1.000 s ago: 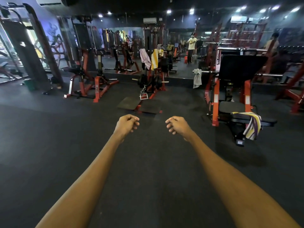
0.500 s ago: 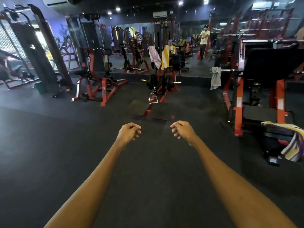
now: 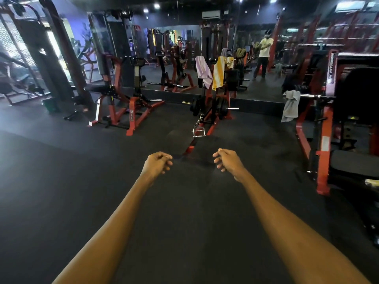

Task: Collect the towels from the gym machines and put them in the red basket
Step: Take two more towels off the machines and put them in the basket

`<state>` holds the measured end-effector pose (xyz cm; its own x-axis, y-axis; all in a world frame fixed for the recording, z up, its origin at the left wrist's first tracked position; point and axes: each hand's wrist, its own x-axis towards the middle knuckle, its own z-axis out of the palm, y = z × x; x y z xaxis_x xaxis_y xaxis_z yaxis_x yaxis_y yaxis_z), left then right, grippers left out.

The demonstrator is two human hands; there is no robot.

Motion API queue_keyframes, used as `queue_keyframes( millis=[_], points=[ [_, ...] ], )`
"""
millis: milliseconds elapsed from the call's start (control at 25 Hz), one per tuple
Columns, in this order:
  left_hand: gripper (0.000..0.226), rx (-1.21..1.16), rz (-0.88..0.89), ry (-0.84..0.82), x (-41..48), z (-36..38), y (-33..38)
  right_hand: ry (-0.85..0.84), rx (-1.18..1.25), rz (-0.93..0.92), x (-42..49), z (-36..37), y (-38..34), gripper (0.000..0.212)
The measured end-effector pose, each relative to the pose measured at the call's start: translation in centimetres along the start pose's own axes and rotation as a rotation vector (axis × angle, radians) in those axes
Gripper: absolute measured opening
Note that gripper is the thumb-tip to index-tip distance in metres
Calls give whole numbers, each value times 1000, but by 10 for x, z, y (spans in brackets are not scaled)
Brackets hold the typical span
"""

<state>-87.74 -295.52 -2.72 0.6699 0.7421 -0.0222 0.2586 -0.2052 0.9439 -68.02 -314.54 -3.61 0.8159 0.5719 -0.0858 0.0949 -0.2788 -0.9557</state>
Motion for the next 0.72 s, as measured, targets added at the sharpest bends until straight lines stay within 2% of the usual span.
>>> queue_keyframes(
  millis=[320,720],
  points=[
    [22,31,-7,-25,247,-27,16,25,8,8,239,64,-65,39],
    [24,57,-15,0,551,-36,5,-34,19,23,540,139,-89,43]
  ],
)
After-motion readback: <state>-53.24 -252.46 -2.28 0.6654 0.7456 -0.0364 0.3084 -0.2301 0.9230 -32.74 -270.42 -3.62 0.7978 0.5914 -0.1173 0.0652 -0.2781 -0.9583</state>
